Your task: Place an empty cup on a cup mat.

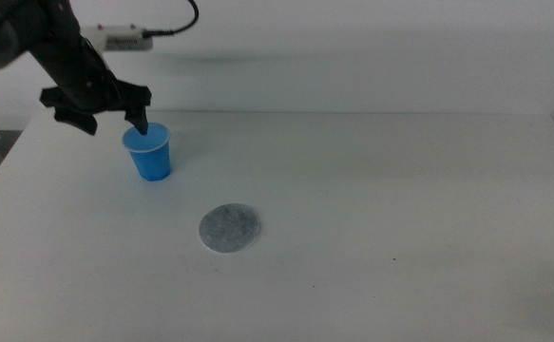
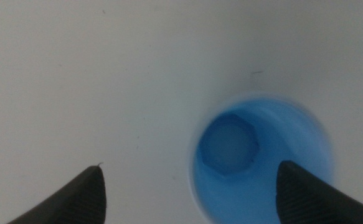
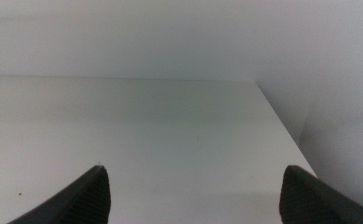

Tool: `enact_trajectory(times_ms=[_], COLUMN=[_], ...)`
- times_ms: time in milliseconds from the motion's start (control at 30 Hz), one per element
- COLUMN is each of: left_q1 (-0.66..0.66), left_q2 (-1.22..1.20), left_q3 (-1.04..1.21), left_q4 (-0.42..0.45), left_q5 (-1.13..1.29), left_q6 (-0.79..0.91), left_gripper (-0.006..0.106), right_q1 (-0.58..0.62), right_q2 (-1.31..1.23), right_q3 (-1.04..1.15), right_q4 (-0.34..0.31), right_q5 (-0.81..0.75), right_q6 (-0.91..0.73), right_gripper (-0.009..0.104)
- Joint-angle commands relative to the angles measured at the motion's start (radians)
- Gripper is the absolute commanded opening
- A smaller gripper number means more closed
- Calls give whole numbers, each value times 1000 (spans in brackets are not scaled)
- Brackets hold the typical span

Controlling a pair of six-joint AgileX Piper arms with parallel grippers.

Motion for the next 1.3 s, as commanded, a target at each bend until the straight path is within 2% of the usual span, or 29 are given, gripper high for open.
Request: enact_trajectory(times_ms=[0,100,200,300,333,433,633,767,900,1067,1267], left_q1=[0,0,0,5,7,16,9,-55,-152,-264,-319], left_q2=[36,71,97,119,126,128,13,-153,-288,-307,-271], left_q3=[-25,-25,-25,-25,-25,-26,12,212,411,527,552], left_q4=[-12,-13,-19,-42,-56,-97,-91,-131,-112,-109,-120], left_q5=[-4,-40,-77,-95,-97,-77,5,-77,-173,-269,-336], left_q6=[3,5,5,3,3,17,20,15,-64,-113,-133], left_gripper=[94,91,78,47,32,-2,-2,-2,-2,-2,-2], right_q1=[3,3,3,3,3,3,3,3,3,3,3], right_q2=[-5,-5,-5,-5,-5,-5,-5,-5,-5,-5,-5], right_q3=[3,3,3,3,3,3,3,3,3,3,3], right_q4=[-7,-7,-7,-7,-7,-7,-7,-7,-7,-7,-7], right_q5=[-9,-9,-9,-9,-9,-9,-9,-9,-9,-9,-9], right_q6=[-4,-4,-4,-4,-4,-4,-4,-4,-4,-4,-4], right_gripper=[93,93,93,93,93,93,93,93,93,93,93])
